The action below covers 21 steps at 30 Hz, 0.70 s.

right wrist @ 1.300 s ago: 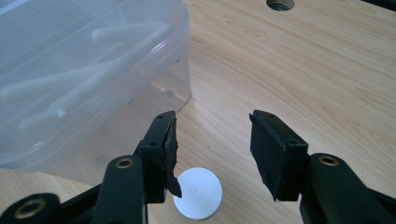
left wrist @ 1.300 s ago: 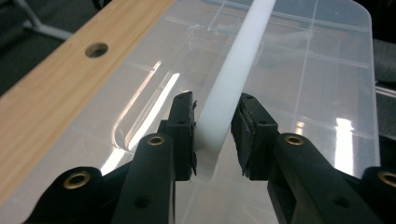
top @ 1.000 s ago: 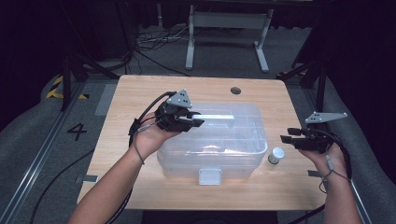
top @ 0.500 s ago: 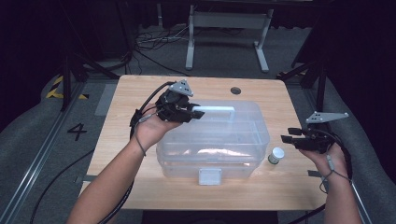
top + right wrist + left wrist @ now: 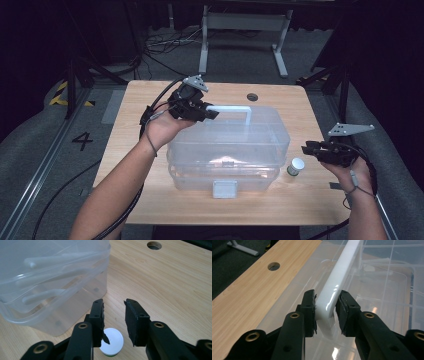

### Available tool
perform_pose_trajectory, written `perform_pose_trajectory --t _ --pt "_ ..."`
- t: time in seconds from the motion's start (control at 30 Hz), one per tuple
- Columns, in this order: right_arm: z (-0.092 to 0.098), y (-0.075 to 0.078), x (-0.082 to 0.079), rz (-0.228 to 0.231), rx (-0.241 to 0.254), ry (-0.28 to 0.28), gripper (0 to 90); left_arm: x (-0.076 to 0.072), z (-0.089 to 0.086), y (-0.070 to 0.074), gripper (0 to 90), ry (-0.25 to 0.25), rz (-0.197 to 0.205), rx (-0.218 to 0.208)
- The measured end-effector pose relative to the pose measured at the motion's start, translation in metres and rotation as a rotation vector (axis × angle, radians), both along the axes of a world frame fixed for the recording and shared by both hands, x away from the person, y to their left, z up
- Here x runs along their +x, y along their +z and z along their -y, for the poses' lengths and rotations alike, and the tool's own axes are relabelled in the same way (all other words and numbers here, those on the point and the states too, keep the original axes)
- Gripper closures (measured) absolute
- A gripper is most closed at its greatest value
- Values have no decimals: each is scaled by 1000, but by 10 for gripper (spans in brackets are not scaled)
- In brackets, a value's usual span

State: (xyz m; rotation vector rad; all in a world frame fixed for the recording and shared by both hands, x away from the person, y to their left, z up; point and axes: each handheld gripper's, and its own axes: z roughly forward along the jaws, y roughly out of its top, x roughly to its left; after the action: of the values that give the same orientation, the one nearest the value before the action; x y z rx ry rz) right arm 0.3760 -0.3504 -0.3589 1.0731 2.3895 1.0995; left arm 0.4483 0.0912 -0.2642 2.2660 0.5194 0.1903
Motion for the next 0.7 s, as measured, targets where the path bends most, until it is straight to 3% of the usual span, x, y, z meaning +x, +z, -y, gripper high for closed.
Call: perform_pose_trajectory --t 0.4,0.7 --pt "0 1 -9 59 5 15 798 12 0 6 694 3 -2 11" --pt "1 1 -12 67 23 25 868 20 0 9 694 3 5 18"
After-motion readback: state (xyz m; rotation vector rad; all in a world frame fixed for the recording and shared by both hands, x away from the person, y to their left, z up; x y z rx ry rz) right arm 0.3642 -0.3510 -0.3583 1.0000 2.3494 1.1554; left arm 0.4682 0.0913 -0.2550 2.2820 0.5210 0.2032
